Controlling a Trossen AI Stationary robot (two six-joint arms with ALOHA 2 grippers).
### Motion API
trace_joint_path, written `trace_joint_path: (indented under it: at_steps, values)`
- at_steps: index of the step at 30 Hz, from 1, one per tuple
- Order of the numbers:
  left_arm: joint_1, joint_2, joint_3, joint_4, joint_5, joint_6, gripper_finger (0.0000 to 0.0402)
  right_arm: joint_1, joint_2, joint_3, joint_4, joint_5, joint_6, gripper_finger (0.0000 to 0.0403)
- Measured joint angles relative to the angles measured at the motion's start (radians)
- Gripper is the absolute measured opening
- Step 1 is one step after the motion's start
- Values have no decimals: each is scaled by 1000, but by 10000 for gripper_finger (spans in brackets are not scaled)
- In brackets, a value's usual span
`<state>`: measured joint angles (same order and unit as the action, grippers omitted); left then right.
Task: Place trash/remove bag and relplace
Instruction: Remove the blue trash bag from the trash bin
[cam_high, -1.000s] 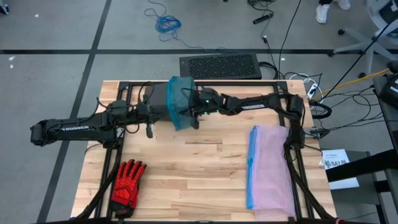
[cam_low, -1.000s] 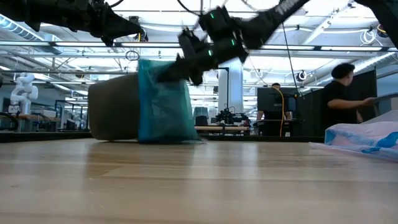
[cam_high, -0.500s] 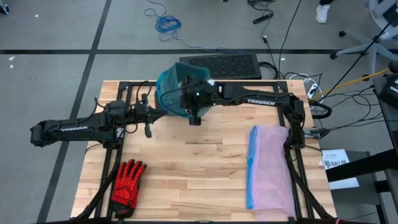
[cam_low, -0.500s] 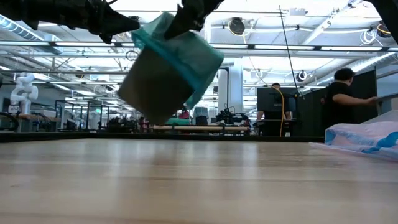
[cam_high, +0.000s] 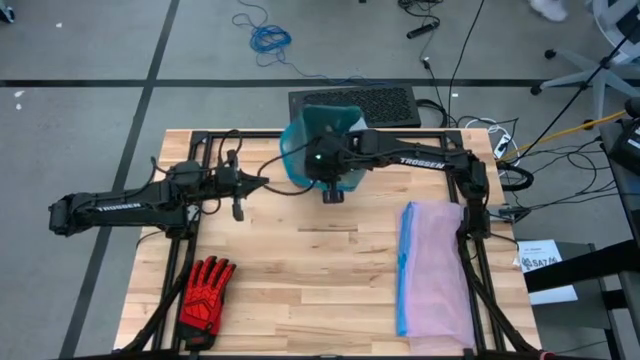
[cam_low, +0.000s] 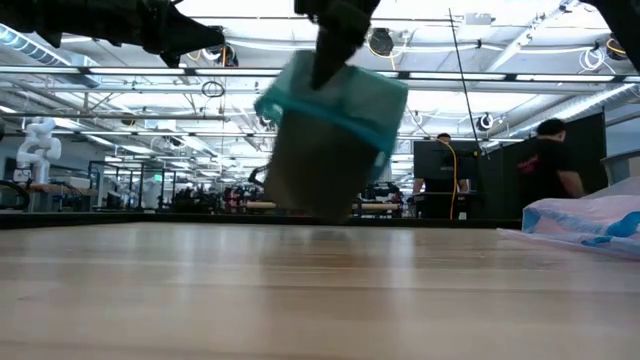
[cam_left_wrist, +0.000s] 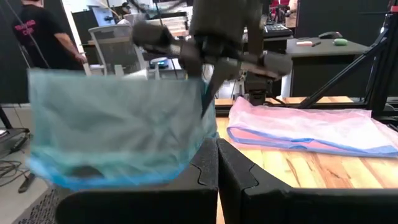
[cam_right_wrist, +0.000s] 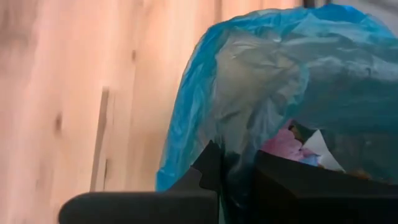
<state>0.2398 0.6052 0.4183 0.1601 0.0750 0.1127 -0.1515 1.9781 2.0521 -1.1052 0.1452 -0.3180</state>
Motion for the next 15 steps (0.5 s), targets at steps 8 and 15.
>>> trace_joint_path:
  at_steps: [8, 15]
  values:
    - [0, 0, 0, 11, 0, 0, 0, 26, 70, 2, -142, 51, -7, 0]
    - [0, 0, 0, 11, 0, 0, 0, 51, 84, 36, -236, 47, -15, 0]
